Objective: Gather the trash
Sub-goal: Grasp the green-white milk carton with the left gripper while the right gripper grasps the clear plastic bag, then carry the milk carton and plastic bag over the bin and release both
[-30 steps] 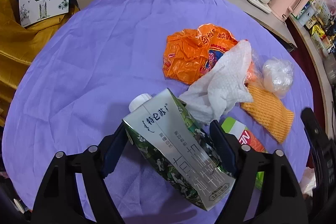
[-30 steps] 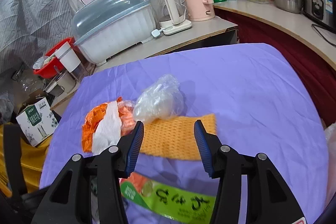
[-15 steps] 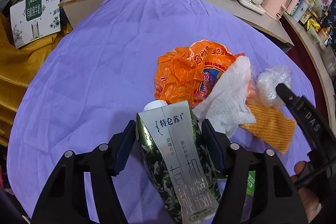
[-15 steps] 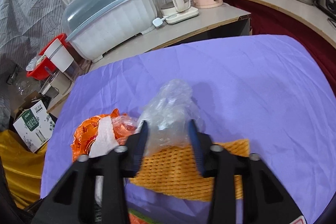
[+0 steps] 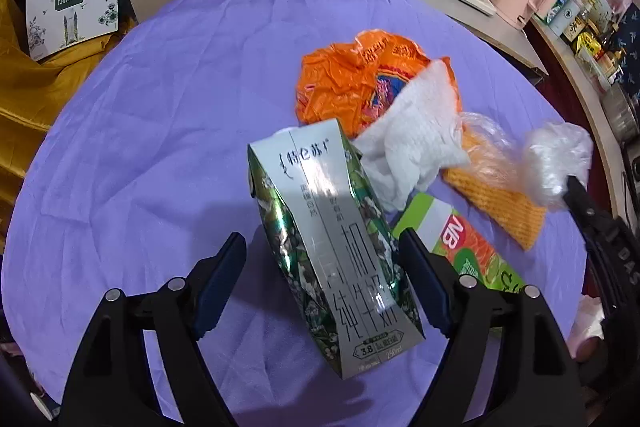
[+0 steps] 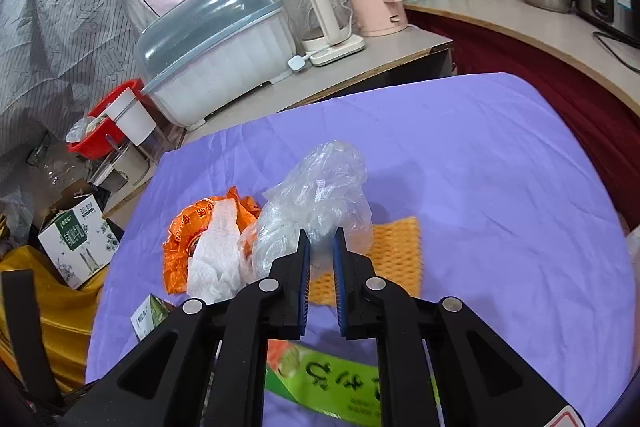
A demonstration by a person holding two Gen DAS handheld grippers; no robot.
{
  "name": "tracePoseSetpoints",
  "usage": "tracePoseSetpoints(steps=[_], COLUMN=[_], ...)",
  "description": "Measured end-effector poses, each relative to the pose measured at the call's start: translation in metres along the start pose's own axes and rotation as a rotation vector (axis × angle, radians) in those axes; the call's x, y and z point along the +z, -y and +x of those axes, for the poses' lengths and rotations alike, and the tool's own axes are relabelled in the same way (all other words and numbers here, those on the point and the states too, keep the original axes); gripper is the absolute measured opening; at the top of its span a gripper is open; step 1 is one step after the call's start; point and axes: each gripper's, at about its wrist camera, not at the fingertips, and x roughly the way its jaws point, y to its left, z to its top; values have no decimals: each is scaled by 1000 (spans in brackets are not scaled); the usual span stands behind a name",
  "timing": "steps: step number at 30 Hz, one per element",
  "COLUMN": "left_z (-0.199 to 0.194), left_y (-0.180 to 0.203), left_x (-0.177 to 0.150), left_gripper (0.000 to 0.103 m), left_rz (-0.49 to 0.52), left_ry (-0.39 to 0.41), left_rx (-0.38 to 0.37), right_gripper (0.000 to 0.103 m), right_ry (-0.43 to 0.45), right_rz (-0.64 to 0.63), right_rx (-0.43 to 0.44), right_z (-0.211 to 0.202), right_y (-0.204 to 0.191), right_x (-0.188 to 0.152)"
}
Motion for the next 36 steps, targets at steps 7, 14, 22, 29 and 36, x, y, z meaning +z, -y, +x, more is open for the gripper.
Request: tracePoseSetpoints(steps=[7, 14, 22, 29, 36], left_z=[-9, -40, -91, -119, -117], left_y=[7, 19, 45, 83, 105], left_x=[-10, -21, -41, -71, -101], left_gripper=[65, 64, 63, 8, 5], left_rz=[42, 77, 144, 250, 305], left_ry=[14, 55, 116, 96, 77], left_rx=[5, -22, -94, -184, -183], right_gripper=[11, 11, 11, 11, 11], right_ry=[32, 75, 150, 222, 254], right_rz=[30, 51, 75, 109, 145], right_rx=[-11, -17, -34, -73, -120], right_z=[-34, -68, -129, -187, -230], right_y=[17, 29, 47, 77, 111], right_x=[-7, -9, -14, -22, -40])
